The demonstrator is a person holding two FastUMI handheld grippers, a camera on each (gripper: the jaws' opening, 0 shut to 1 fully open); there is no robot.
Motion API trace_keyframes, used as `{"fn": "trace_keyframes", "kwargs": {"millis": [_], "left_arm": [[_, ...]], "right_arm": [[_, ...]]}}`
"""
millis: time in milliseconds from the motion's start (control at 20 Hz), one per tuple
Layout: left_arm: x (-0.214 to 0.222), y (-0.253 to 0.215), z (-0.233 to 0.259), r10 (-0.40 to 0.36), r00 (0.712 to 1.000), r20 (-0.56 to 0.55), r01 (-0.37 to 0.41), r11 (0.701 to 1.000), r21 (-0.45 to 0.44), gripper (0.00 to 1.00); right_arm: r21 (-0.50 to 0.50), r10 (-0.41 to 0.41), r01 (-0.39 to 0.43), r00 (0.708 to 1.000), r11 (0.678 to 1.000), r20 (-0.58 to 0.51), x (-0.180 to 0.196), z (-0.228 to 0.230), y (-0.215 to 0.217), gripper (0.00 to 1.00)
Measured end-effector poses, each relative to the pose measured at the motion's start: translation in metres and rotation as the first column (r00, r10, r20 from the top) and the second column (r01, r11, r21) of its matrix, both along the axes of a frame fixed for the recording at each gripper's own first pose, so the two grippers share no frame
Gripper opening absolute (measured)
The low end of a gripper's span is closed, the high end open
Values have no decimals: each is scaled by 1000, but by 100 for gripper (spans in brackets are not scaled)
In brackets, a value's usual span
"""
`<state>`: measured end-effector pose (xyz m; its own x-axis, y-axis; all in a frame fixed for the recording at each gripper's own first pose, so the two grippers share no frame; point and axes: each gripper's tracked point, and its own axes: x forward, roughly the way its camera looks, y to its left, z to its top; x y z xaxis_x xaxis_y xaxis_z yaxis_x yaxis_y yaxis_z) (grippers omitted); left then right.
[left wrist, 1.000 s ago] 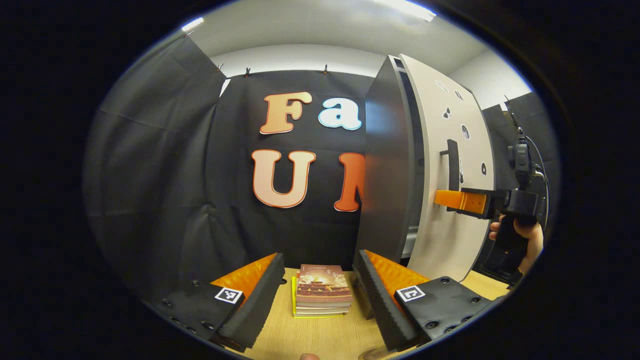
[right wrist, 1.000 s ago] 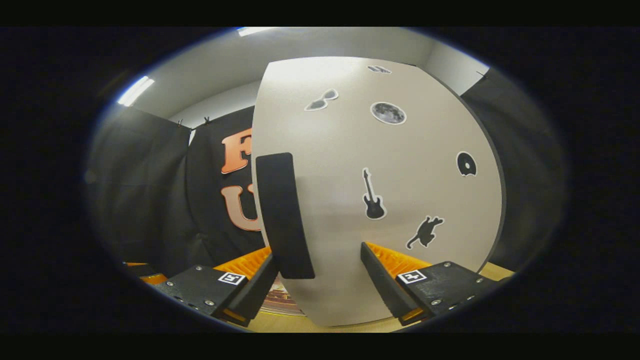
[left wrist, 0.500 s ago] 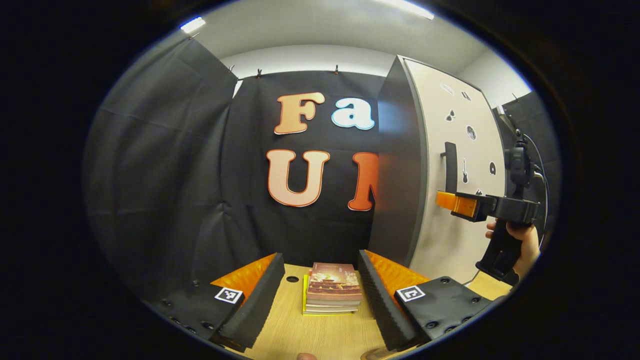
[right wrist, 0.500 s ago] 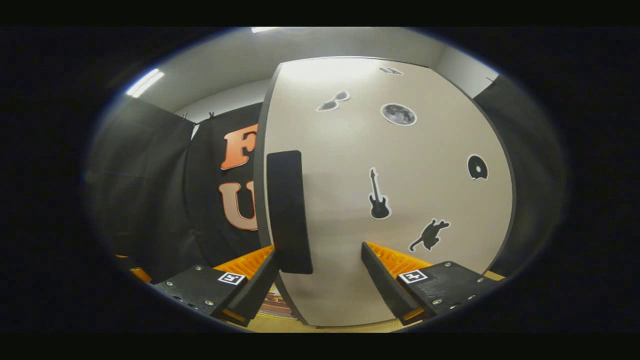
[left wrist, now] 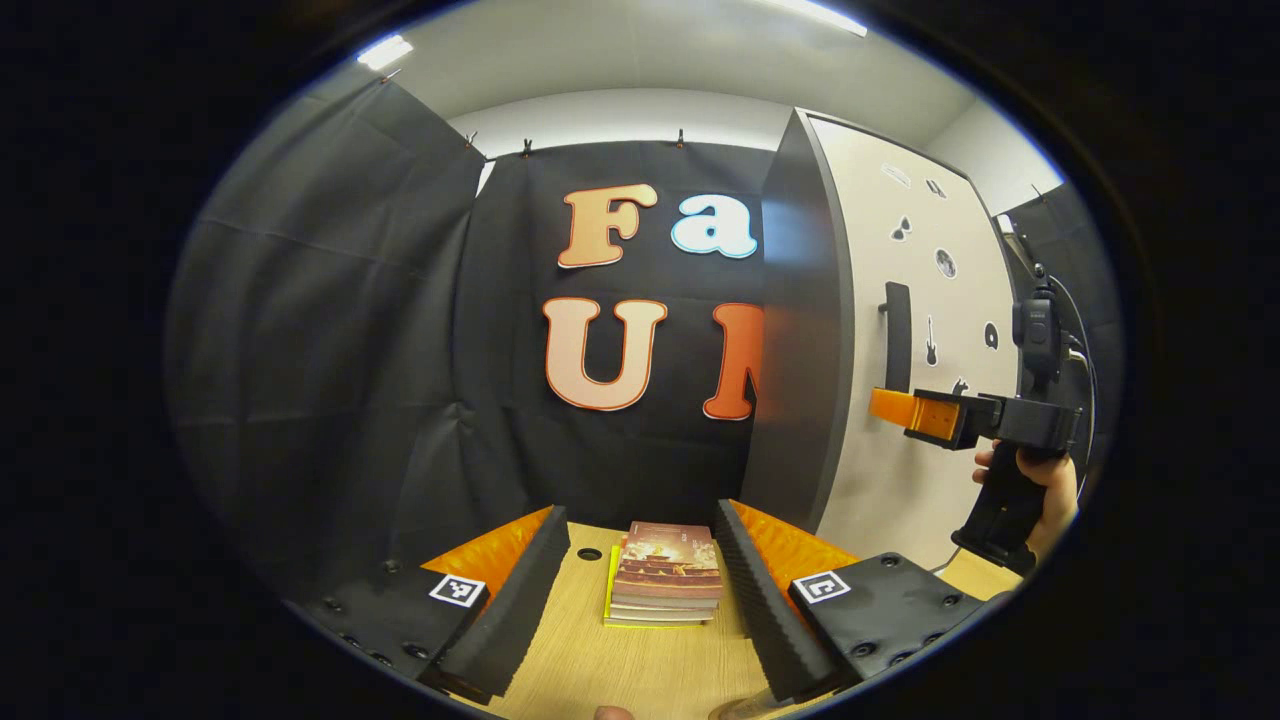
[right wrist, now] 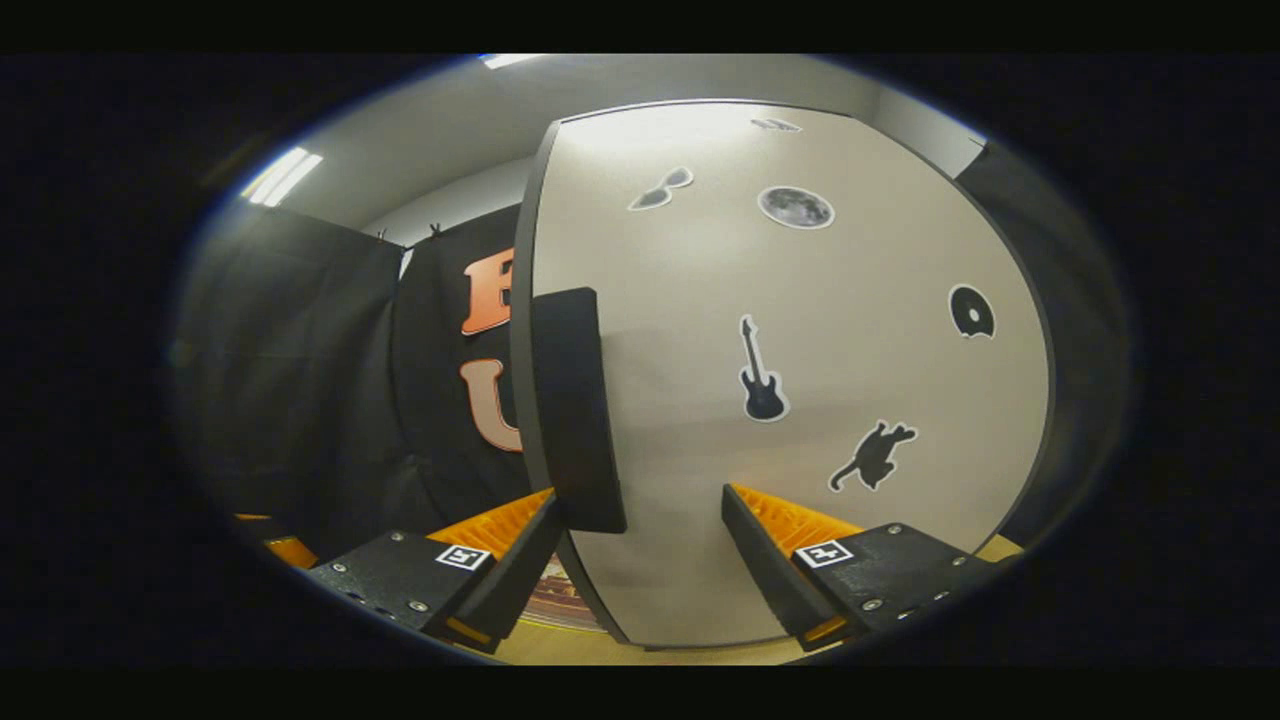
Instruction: Open the cabinet door with the right hand, grasp the bottle in the cabinet with the left hand and place it on the coaster, then close the cabinet door with the right hand.
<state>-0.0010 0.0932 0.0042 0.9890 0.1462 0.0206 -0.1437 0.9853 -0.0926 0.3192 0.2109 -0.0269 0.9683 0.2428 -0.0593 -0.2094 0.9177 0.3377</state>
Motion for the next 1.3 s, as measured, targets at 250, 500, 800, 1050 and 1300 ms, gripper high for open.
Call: {"fn": "trace_keyframes", "kwargs": {"millis": [250,500,800,1050,1300], "left_arm": [[-11,-8,-4,35,999,-19,-34,998,44,96],[-15,-20,7,36,999,-1,-35,997,73,96],[-20,-45,19,-64,997,39,62,996,58,96],[-32,-47,22,-125,991,54,121,990,67,95],[-51,-45,20,-193,979,61,187,978,95,96]], "right_arm": [[-36,1,0,1000,999,20,-36,-7,-13,95],[-105,-11,17,998,994,56,-92,-5,-32,95],[-118,-95,105,992,987,84,-154,13,-62,95],[-152,-190,199,979,968,70,-199,14,-71,95],[-221,-241,248,969,943,58,-249,12,-62,95]]}}
